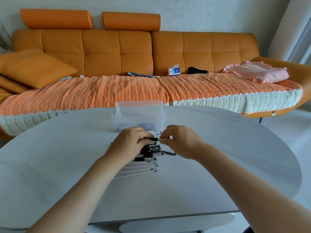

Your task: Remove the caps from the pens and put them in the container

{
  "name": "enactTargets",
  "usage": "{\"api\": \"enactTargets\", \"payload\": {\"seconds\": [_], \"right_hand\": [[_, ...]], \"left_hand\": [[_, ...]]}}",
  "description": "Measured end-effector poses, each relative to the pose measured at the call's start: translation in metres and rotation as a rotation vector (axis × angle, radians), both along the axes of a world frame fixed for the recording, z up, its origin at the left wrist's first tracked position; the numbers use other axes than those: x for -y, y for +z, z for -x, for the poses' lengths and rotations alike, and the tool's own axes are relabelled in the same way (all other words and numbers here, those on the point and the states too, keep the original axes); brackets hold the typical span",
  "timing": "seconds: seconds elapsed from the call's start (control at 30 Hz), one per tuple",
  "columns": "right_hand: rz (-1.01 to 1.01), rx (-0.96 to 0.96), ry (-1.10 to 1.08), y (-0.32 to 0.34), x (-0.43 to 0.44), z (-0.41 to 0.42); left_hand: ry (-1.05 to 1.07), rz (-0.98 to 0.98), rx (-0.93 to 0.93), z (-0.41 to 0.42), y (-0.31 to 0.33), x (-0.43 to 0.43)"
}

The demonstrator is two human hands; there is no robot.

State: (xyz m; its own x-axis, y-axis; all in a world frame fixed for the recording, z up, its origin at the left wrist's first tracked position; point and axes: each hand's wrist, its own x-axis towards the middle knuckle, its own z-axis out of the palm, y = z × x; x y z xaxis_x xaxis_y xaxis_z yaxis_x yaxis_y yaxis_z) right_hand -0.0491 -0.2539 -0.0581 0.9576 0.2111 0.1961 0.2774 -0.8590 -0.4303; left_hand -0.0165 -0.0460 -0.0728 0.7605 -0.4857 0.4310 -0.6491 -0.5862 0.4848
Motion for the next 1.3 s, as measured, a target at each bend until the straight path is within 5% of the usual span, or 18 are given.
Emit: {"api": "enactTargets", "payload": {"seconds": [0.43, 0.97, 1.3], "right_hand": [[0.3, -0.121, -0.01, -0.005, 0.013, 0.009], [-0.144, -0.129, -0.089, -0.001, 0.015, 0.002], [-0.167, -0.161, -0.02, -0.002, 0.005, 0.005]], "left_hand": [[0.075, -0.106, -0.065, 0.001, -0.006, -0.014], [0.052, -0.118, -0.059, 0.002, -0.009, -0.008], [0.031, -0.085, -0.082, 0.005, -0.007, -0.006]]}}
